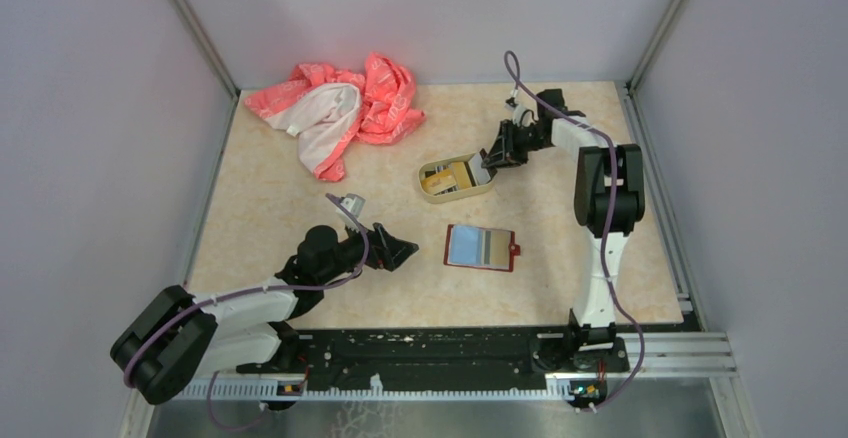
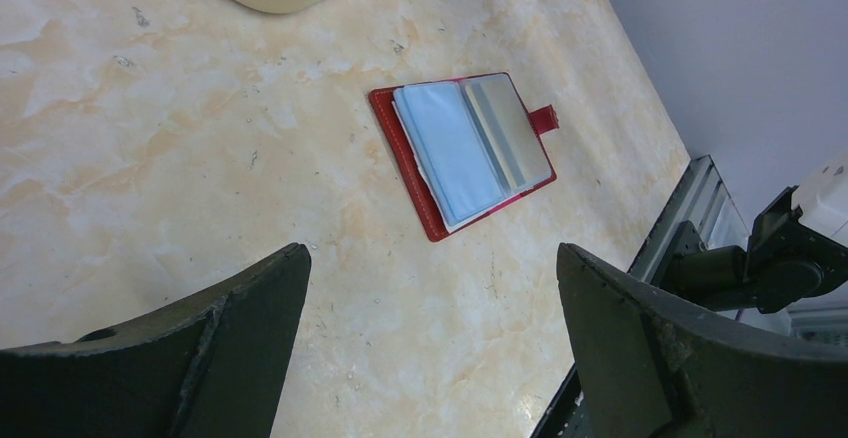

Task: Put the credit cards into the card holder
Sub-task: Pick up the credit card from the storage box.

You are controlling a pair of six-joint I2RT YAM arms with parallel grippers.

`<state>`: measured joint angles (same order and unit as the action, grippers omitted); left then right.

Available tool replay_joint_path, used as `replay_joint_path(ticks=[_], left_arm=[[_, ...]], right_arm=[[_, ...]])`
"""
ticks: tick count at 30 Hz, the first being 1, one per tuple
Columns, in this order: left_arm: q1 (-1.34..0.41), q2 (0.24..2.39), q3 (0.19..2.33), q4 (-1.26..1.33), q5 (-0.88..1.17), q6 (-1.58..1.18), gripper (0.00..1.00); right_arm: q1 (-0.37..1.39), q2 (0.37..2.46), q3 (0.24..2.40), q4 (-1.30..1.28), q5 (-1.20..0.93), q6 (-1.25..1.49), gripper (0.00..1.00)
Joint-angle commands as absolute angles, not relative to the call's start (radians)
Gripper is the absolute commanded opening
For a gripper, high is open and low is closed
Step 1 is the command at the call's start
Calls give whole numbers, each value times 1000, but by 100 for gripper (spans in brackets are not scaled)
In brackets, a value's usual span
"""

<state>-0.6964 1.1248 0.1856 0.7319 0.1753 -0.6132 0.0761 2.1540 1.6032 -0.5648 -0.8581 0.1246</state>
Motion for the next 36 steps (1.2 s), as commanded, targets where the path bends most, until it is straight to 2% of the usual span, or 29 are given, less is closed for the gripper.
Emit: replay_joint_path(ticks=[1,9,21,28,31,36], left_arm=[[-692,1107,183,741,176,-612,98],[-692,1103,183,741,176,-615,98],[-693,1098,179,739,175,-615,98],[-692,1094,178,736,173,-615,98],[-693,1094,178,735,174,-615,98],[-692,1092,179,736,175,-615,98]], right_arm=[[63,2133,1603,-552,-861,117,23],[55,2137,1602,-561,-869,110,26],[44,2135,1601,-570,-882,106,22],[35,2133,1602,-573,-889,103,13],[32,2132,1602,-574,-896,103,5],[29,2121,1603,-577,-887,95,1]])
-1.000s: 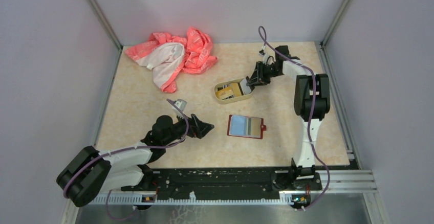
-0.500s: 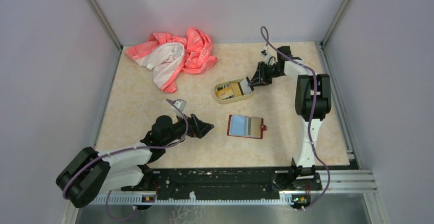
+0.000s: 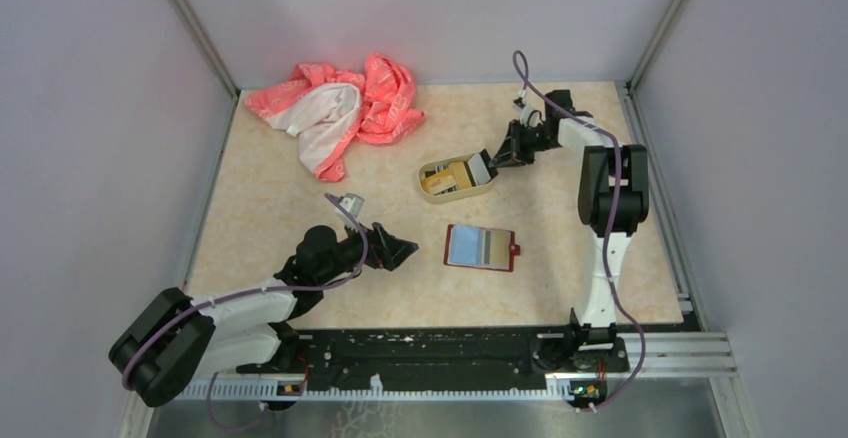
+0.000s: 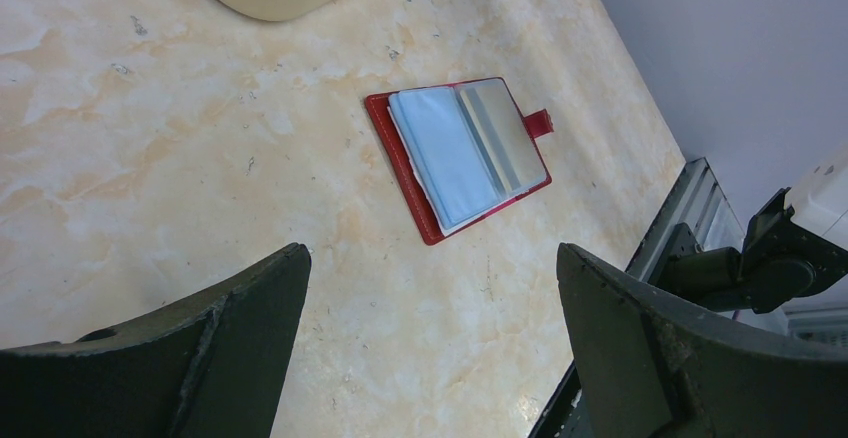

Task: Put the credit cards into the card holder
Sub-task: Pick up the credit card from the storage box.

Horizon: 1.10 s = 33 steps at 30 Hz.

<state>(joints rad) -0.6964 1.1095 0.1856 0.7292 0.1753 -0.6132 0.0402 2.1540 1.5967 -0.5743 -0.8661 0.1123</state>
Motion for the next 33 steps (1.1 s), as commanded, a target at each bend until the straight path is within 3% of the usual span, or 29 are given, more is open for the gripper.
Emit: replay_joint_path(ticks=[1,23,28,33], left_arm=[[-692,1092,178,735,176,-615,98],[-692,1066,161,803,203,-628,98],[-692,1055,102,1011,231,-631,98],[-692,1069,52,1218,268,-647,98]], right_arm=[[28,2117,1603,-577,-885,93,0],[25,1925,1582,-581,-726,-25,0],[26,1838,1545,-545,-789,-45,0],[25,1762,1495,-494,-998,-38,0]])
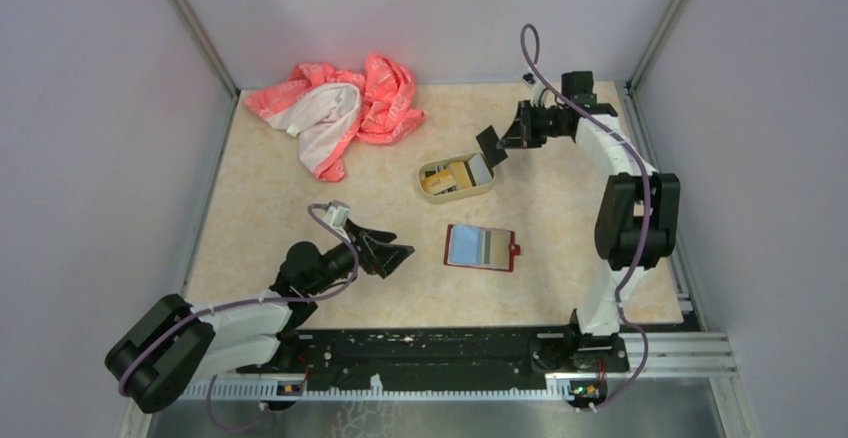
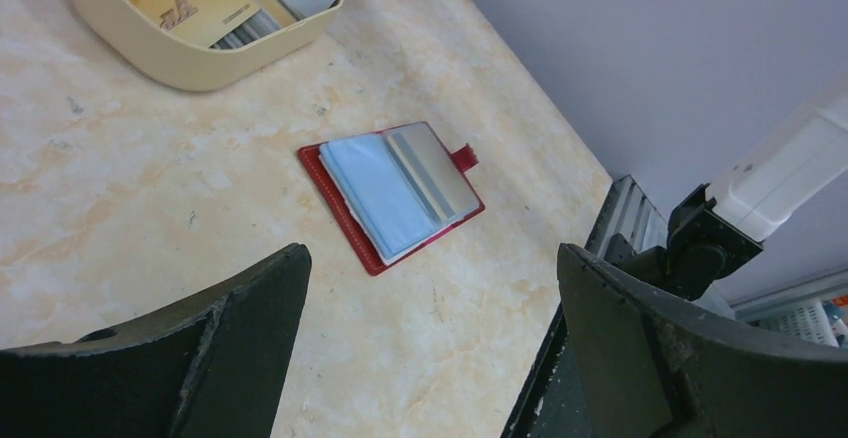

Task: Put the credit cards into the card holder
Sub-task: Pick up the credit card from the storage box.

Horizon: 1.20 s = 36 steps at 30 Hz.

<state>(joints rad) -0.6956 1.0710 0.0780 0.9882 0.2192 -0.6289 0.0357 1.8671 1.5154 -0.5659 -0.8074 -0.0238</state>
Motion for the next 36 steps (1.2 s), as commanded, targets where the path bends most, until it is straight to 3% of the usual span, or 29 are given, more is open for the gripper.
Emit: replay_joint_path(ticks=[1,8,15,23,36], left_arm=[[-692,1069,57,1225,284,-647,98],[-692,1072,92,1292,398,-661,99],[-692,1142,111,1460,383,-710,98],[-692,1293,206,1516,400,-797,92],[-692,1544,310,1708,461,-931,63]], right_arm=[[26,1749,1478,-485,-1063,-35,0],[41,1627,1261,-293,-1415,119,0],[150,1520,1017,44,-1487,265,0],[238,1512,1023,-103,-1499,82,0],[324,1531,1047,-271,-1446,-112,0]])
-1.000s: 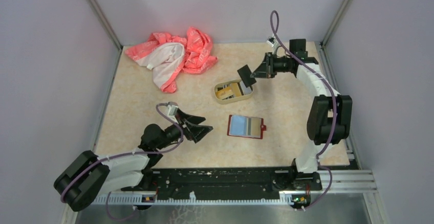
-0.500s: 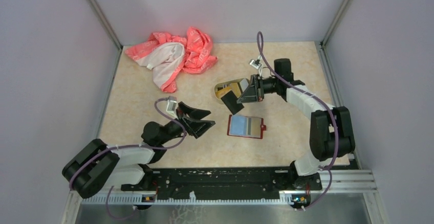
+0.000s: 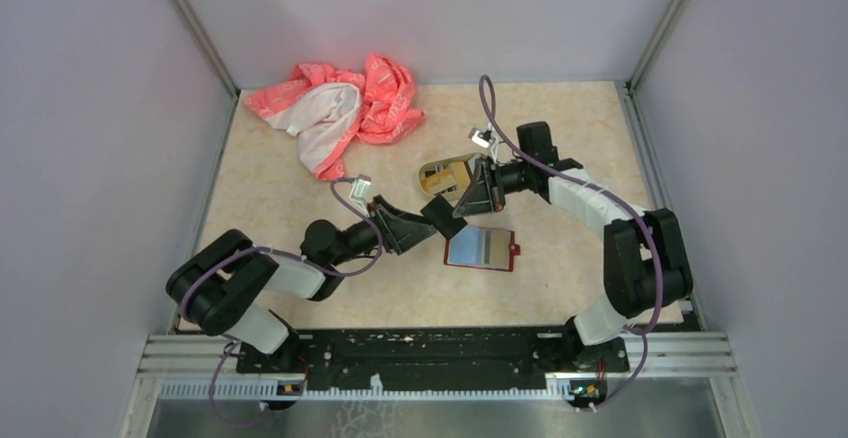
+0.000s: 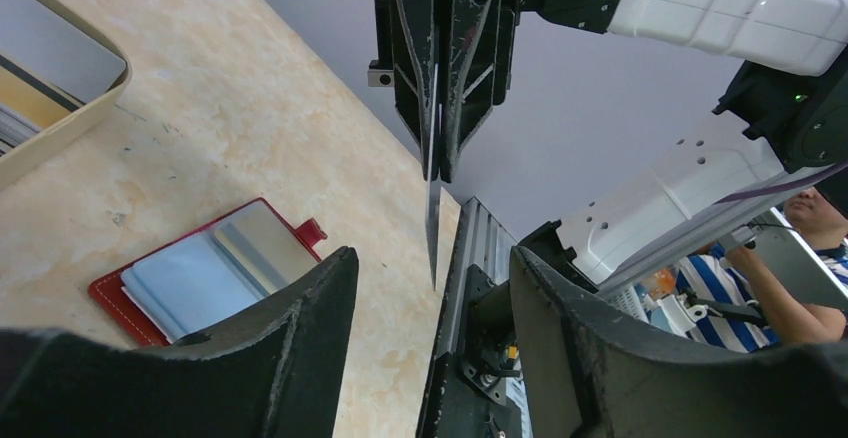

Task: Put the credit cards into the card holder
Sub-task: Pick up the credit card from the storage box.

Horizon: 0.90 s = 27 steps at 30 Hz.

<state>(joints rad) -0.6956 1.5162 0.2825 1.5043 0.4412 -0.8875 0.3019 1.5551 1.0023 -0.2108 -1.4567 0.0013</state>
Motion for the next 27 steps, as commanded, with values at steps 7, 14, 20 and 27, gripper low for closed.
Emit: replay_joint_path(ticks=[7,14,20,27], left_arm=[[-692,1528,311,1696,454,-903,35],[-690,1430,268,1574,461,-825,0],[-690,1308,237,1447,412,-760,0],[-690,1289,239,1411,430,-738,0]], right_arm=[[367,1571,1117,-512,-1367,-345,0],[376,1572,1150,-607,-1299,-421,40],[421,1580,1133,-628,-1284,-482,49],[463,1587,1144,-647,-1327,-523,37]])
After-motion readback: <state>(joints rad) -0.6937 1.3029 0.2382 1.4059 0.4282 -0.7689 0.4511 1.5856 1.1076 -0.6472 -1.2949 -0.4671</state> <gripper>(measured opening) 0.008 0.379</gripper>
